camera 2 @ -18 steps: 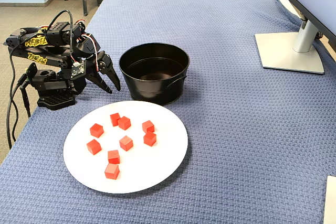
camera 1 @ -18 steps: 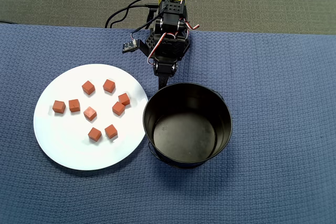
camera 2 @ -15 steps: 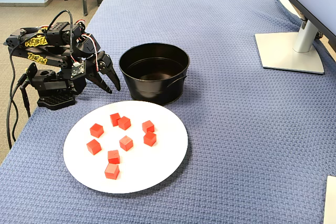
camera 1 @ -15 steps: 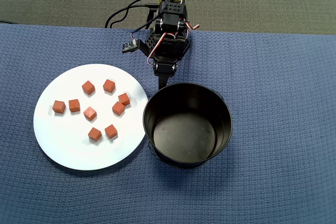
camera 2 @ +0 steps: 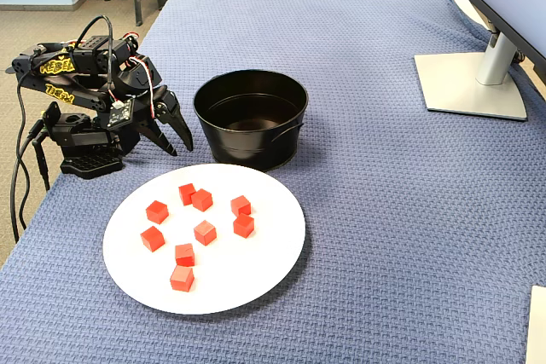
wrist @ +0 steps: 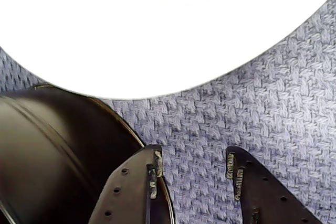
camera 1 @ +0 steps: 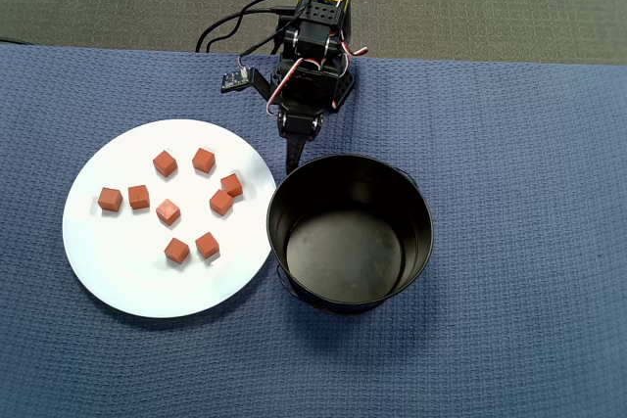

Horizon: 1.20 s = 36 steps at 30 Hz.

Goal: Pick up the red cubes from the white plate and place them in the black recipient

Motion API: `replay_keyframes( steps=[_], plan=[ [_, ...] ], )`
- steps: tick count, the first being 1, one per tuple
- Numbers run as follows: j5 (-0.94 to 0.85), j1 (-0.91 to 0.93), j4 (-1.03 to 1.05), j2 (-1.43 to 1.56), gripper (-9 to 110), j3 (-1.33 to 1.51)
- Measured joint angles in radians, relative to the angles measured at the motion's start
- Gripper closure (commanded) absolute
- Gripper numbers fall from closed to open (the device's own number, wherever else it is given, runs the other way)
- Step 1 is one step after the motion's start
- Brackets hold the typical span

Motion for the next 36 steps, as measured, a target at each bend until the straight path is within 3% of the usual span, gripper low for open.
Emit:
replay_keyframes(
  steps=[10, 17, 24, 30, 36],
  plan=[
    [-0.181, 0.206, 0.041, -0.072, 87, -0.218],
    [-0.652, 0.377, 0.106, -0.236, 84, -0.350],
    [-1.078, 0.549, -0.152, -0.503, 84, -0.391],
    [-1.221, 0.586, -0.319, -0.732, 81, -0.400],
    [-1.292, 0.578, -0.373, -0.779, 81, -0.405]
  ],
)
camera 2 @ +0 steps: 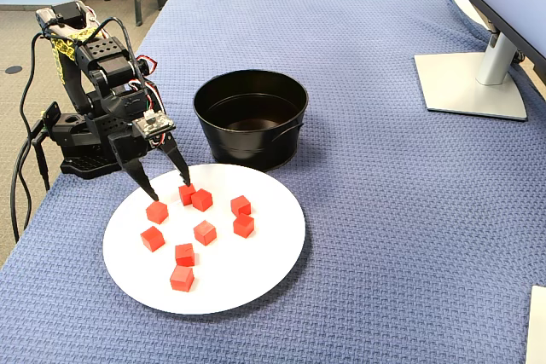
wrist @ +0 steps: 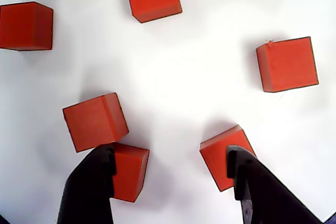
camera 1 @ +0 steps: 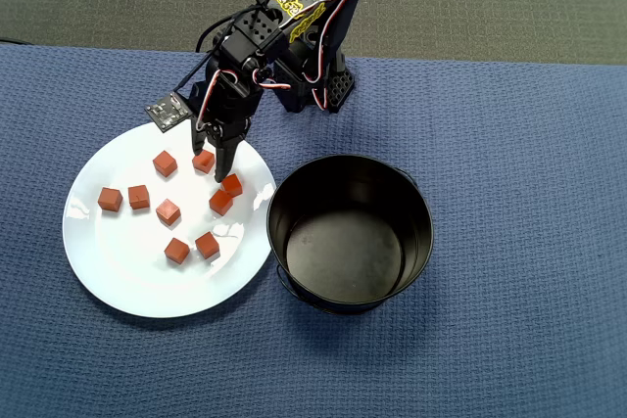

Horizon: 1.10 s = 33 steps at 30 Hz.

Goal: Pick up the red cubes from the white plate and place them in the black recipient

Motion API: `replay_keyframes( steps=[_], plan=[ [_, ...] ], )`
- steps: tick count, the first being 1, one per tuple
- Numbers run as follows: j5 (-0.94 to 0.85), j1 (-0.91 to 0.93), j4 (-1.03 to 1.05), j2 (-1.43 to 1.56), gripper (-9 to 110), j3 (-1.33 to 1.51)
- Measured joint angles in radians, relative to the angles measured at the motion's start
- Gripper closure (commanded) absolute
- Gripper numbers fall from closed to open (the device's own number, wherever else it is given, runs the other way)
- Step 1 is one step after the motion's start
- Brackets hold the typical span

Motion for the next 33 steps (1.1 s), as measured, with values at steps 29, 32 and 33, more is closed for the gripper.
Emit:
replay_keyframes(
  steps=[29, 32, 33],
  plan=[
    [0.161, -0.215, -0.012, -0.025, 77, 0.048],
    [0.195, -0.199, -0.012, -0.025, 77, 0.048],
    [0.204, -0.192, -0.012, -0.025, 77, 0.048]
  ],
)
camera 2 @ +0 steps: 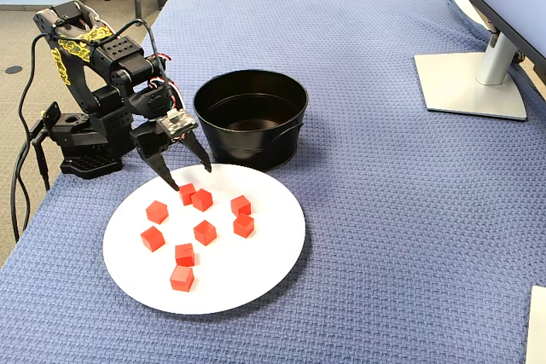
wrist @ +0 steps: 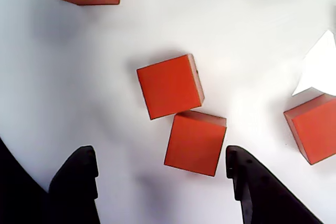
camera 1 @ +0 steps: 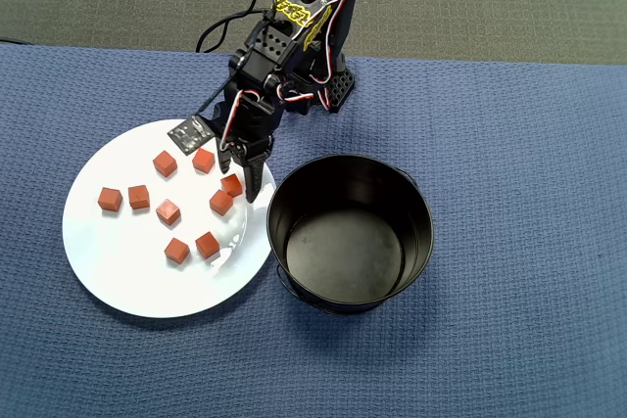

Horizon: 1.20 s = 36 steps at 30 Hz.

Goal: Pick up the red cubes from the white plate and place them in the black recipient

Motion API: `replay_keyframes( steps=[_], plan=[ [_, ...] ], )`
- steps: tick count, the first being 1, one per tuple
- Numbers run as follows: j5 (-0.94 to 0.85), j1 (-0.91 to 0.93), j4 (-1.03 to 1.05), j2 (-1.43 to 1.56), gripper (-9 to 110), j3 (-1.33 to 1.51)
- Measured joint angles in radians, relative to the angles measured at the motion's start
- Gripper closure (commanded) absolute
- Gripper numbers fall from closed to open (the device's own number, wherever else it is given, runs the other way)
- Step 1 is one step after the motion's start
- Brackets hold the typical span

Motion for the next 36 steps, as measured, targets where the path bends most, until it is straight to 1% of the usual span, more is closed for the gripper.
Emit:
replay_keyframes(
  steps=[13, 27, 36],
  plan=[
    [0.052, 0.035, -0.098, -0.087, 80, 0.000],
    [0.118, 0.034, -0.114, -0.104, 84, 0.051],
    [0.127, 0.031, -0.144, -0.104, 87, 0.081]
  ],
)
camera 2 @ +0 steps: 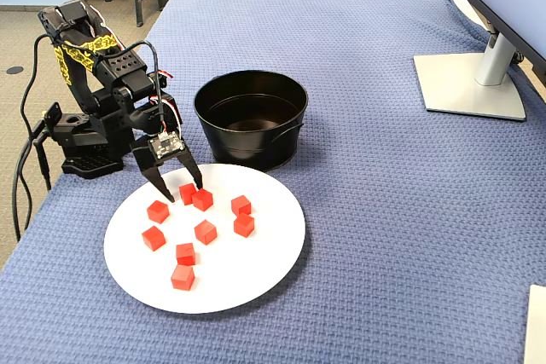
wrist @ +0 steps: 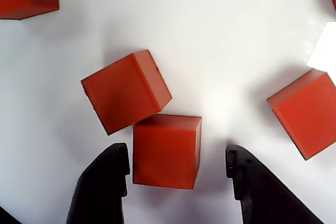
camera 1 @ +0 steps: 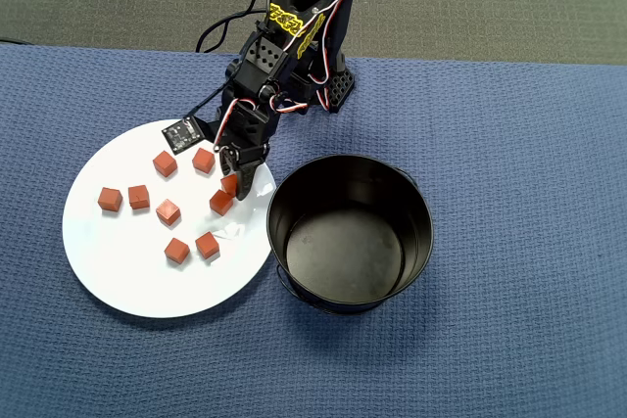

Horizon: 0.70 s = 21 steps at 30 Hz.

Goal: Pick up the red cubes from the white plate and place them in the black recipient

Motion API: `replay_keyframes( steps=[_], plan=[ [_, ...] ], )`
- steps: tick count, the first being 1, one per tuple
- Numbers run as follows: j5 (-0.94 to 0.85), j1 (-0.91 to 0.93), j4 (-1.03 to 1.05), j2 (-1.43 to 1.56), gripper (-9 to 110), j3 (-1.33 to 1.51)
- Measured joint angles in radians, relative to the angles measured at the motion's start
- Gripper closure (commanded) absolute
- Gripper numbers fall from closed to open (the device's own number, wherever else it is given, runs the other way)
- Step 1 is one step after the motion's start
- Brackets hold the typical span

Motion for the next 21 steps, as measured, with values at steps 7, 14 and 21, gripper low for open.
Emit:
replay_keyframes(
  steps=[7, 14, 21],
  plan=[
    [0.000, -0.002, -0.008, 0.000, 102, 0.000],
    [0.046, -0.003, -0.002, 0.012, 102, -0.008],
    [0.270, -0.026, 0.492, 0.121, 102, -0.393]
  ],
)
